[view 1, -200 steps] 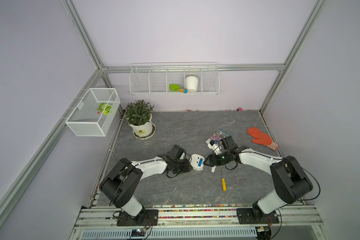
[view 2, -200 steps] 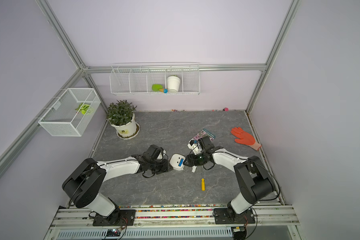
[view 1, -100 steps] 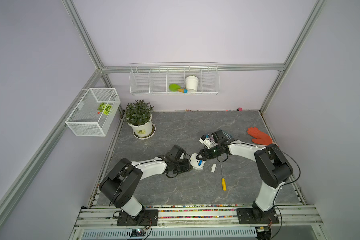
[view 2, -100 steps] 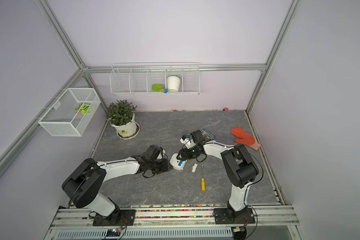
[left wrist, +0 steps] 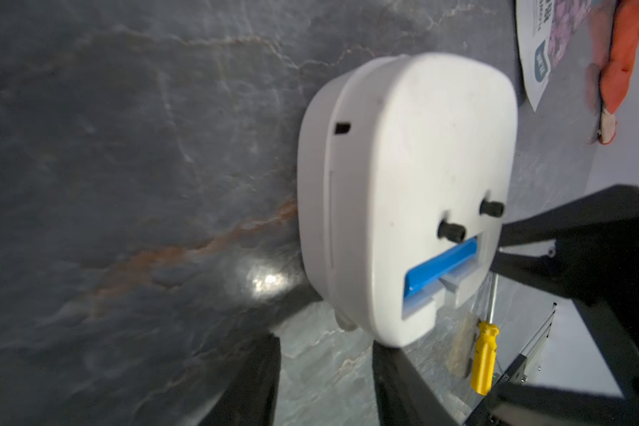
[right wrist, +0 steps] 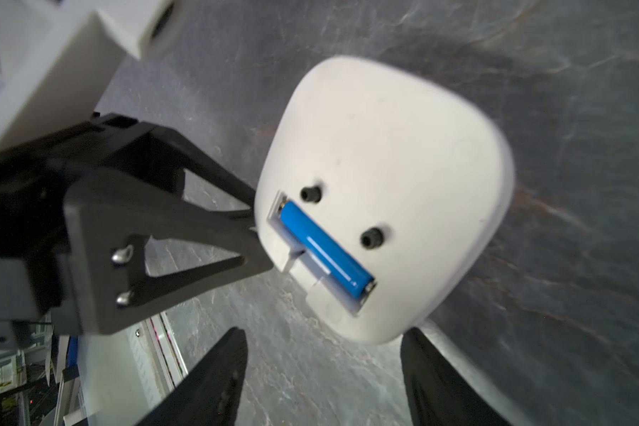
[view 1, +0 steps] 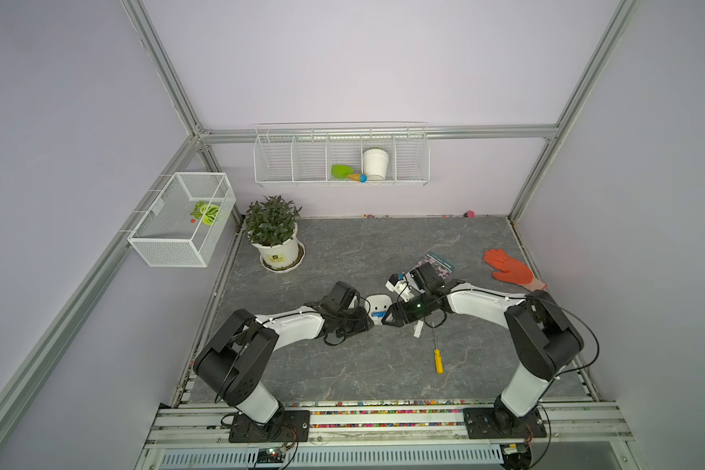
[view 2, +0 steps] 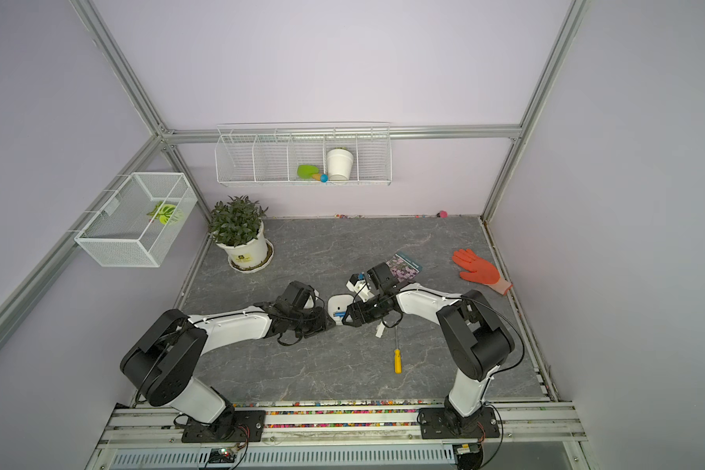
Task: Remove the battery from the alarm
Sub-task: Pick up the screwdriver from the center of the board.
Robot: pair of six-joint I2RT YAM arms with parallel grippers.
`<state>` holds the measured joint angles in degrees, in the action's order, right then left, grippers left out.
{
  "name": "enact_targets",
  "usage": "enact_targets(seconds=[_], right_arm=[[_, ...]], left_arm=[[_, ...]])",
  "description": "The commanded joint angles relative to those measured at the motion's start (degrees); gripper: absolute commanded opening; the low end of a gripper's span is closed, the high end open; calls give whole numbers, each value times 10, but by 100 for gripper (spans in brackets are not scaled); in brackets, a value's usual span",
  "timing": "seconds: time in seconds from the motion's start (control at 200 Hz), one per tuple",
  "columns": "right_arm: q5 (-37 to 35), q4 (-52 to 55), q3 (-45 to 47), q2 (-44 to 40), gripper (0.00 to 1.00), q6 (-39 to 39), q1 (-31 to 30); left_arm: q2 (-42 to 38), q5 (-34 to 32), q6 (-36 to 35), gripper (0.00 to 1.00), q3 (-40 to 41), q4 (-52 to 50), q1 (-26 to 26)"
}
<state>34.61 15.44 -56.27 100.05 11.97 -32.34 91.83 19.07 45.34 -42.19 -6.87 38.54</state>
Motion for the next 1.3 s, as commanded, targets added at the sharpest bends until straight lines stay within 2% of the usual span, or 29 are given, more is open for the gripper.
enact_targets(seconds=[0.0,0.155,0.305,0.405,0.45,0.615,0.725,0.86,1.085,1.175,1.295], right_arm=[[-14,-1,17,-21,71,7,-6],[-107,55,31,-91,71,31,-5],[-227,194,52,-219,71,87,-10],[-303,289,74,-295,71,135,-28],[-332,326,83,-319,71,161,-45],[-407,412,115,-357,69,260,-113],[-412,396,156,-351,69,294,-139],[-416,343,177,-313,66,296,-149],[-389,248,197,-266,60,300,-157],[-383,228,205,-243,55,300,-157],[-372,211,214,-223,42,301,-156]], left_arm=[[15,-34,-3,46,1,-31,-11],[-11,-32,-18,47,14,-29,-13],[-119,-59,-26,50,71,12,-13],[-199,-107,-35,57,88,25,-13],[-229,-129,-45,63,89,32,-13],[-294,-187,-112,77,85,111,-13],[-305,-200,-164,82,89,202,-13],[-296,-206,-205,86,85,269,-13],[-266,-171,-228,86,45,239,-13],[-267,-166,-233,87,46,237,-13],[-281,-160,-254,87,52,243,-13]])
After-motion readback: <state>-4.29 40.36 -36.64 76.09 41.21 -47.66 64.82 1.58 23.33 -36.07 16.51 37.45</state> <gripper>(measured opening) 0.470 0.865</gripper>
